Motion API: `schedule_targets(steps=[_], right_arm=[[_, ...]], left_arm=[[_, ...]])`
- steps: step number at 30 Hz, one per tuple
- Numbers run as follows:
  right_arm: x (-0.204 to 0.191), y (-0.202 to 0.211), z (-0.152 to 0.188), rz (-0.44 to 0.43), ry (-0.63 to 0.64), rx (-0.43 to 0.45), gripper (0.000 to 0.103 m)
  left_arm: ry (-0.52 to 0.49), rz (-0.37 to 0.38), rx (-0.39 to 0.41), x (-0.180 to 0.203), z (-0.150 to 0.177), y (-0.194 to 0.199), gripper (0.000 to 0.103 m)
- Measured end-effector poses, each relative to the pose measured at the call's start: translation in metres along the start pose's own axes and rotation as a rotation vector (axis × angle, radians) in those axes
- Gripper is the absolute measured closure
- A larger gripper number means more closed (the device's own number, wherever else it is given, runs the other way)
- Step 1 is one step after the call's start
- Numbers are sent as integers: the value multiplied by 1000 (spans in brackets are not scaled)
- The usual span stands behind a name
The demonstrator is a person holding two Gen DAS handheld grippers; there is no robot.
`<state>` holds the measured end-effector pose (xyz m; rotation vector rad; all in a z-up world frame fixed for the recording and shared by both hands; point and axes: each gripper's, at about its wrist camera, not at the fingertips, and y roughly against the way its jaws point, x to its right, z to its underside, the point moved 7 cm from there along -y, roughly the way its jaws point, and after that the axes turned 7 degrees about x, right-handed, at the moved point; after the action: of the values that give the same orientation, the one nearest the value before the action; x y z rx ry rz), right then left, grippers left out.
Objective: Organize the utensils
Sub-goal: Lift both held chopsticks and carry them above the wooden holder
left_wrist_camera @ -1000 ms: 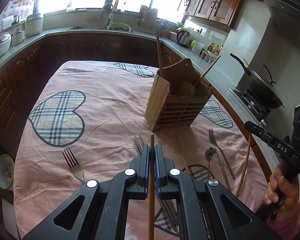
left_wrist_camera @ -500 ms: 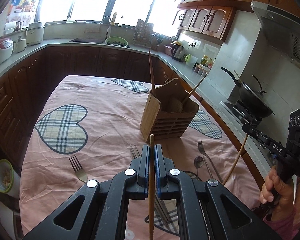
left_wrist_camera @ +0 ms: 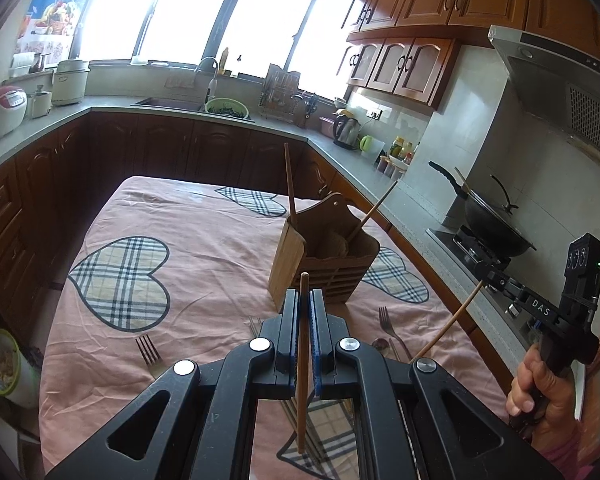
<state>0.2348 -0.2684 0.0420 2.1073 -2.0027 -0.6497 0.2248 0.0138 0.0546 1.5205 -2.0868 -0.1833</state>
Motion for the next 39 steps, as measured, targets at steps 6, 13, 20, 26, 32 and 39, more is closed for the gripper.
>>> schedule_targets(steps=[6, 13, 20, 26, 32, 39], right_arm=[[3, -2, -7, -1, -13, 26, 99], [6, -5, -18, -1, -24, 54, 99], [10, -9, -28, -1, -25, 77, 99], [13, -13, -42, -2, -29, 109, 99], [14, -16, -63, 1, -23, 153, 99], [20, -21, -89, 8, -34, 212, 99]], left_arm=[[8, 26, 46, 2, -9, 1, 100], [13, 37, 78, 2, -19, -8, 100], [26, 48, 108, 2, -28, -16, 100], [35, 56, 139, -2, -39, -27, 100], [34, 64, 173, -1, -53, -39, 100], [29, 75, 217, 1, -71, -55, 100]])
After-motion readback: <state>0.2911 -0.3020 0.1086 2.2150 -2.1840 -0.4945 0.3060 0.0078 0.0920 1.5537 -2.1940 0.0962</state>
